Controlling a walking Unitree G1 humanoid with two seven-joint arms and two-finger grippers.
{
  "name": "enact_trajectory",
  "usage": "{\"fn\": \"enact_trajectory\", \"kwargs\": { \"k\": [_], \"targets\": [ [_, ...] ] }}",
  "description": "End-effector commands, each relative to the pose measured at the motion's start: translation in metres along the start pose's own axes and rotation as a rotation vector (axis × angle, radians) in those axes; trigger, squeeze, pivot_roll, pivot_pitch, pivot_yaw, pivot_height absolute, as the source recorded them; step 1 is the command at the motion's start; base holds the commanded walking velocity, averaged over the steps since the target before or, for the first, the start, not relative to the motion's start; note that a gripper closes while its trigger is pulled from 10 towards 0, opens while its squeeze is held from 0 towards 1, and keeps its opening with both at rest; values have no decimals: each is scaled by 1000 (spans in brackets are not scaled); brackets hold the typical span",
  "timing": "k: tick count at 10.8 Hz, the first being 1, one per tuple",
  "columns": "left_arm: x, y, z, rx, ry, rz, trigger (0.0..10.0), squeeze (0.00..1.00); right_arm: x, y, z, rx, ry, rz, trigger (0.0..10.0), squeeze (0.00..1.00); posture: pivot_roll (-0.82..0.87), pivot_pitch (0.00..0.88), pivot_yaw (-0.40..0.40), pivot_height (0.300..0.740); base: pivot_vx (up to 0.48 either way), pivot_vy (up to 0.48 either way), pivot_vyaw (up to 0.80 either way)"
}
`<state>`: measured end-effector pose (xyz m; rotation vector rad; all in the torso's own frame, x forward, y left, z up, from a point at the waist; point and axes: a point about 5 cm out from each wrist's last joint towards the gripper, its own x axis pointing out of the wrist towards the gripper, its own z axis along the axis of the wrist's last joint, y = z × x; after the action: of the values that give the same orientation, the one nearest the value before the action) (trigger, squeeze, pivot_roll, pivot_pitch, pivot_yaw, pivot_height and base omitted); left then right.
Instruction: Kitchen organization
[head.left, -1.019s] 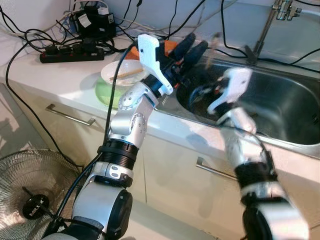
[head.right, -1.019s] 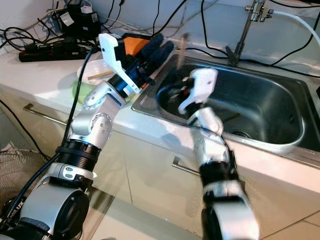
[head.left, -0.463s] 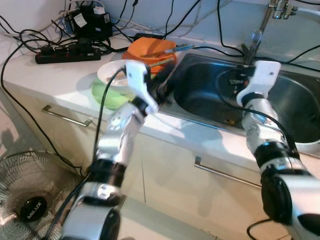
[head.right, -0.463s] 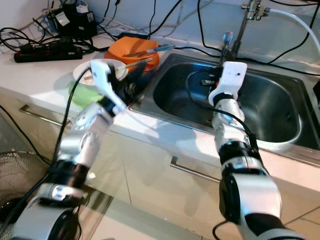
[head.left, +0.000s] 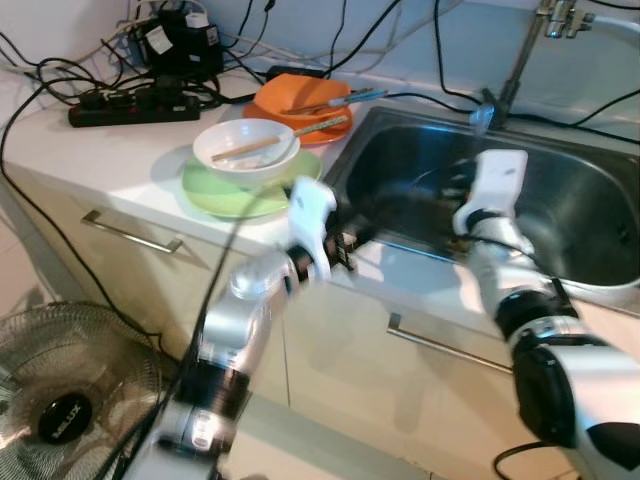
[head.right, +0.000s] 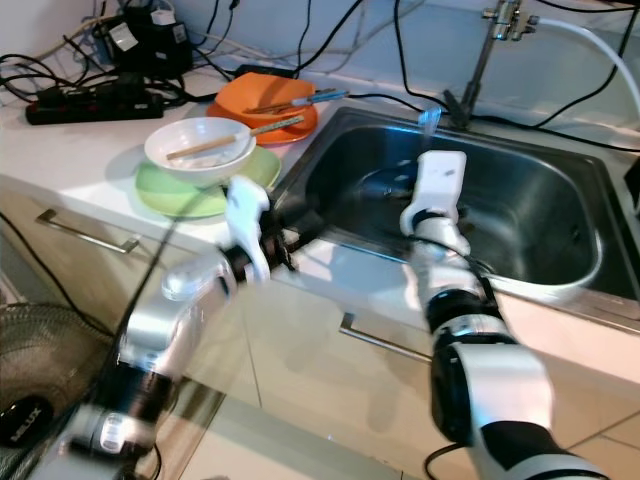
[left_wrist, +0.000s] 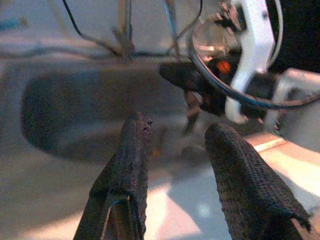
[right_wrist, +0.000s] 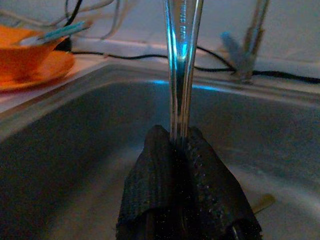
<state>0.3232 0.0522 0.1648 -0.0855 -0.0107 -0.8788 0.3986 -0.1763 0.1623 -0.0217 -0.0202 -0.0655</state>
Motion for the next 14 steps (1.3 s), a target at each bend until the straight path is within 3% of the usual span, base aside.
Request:
{"fn": "enact_trajectory", "kwargs": {
  "k": [1,4,8,9,10,11,12,14],
  "targets": [
    [-1,-4,1,12,17,-7,10000,0,0,2,-2,-18,16,5,10000,0,282,0,-39,740,0,0,0],
    [-14,-19,-7,-13,56,-16,10000,0,-8,16,-22,-35,75,40,10000,0,327,0,-32,740,0,0,0],
    [-22,-24,-7,-23,89,-13,10000,0,-14,23,-36,-34,121,59,10000,0,343,5,-25,740,0,0,0],
    [-24,-26,-6,-27,99,-8,10000,0,-15,24,-39,-32,132,64,10000,1000,346,6,-25,740,0,0,0],
    [-24,-26,-6,-29,99,-7,10000,0,-15,25,-39,-32,133,64,10000,1000,345,5,-25,740,0,0,0],
    [-24,-26,-6,-30,102,-5,10000,0,-15,25,-40,-35,137,70,10000,604,344,3,-27,740,0,0,0],
    [-24,-26,-6,-31,104,-3,10000,0,-15,26,-40,-37,137,75,10000,0,343,2,-29,740,0,0,0],
    [-24,-25,-5,-33,103,4,10000,0,-15,26,-38,-40,134,79,10000,0,342,0,-32,740,0,0,0]
  ]
}}
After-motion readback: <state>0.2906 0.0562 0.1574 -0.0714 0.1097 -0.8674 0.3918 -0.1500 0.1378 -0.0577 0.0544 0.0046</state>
